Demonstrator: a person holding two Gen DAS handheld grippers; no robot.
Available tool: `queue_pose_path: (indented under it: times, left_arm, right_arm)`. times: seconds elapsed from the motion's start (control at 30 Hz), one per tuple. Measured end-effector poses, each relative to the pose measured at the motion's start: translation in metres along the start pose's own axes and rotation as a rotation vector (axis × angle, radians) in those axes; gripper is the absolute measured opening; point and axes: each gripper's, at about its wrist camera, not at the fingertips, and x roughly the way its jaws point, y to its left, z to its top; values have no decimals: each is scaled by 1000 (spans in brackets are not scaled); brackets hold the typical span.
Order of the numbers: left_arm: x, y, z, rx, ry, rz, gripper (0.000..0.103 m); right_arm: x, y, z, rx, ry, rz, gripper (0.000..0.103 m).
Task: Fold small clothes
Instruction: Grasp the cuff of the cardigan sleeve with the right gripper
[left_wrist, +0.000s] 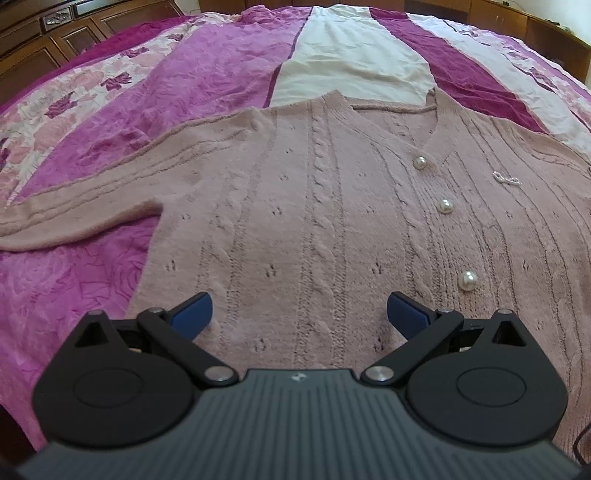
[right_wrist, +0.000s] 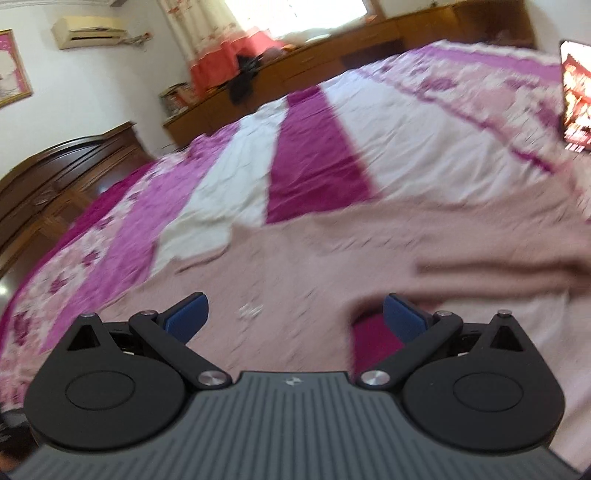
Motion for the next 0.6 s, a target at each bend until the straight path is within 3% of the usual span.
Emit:
queue_pose_path:
  times: [0.3,0.6]
  left_arm:
    - [3,2,2,13,9,30,103]
    - [7,3,5,18,12,42,103]
  right_arm:
    - [44,-58,20,-6,-29,-239,103]
    - [76,-87,15,9,15,-314,100]
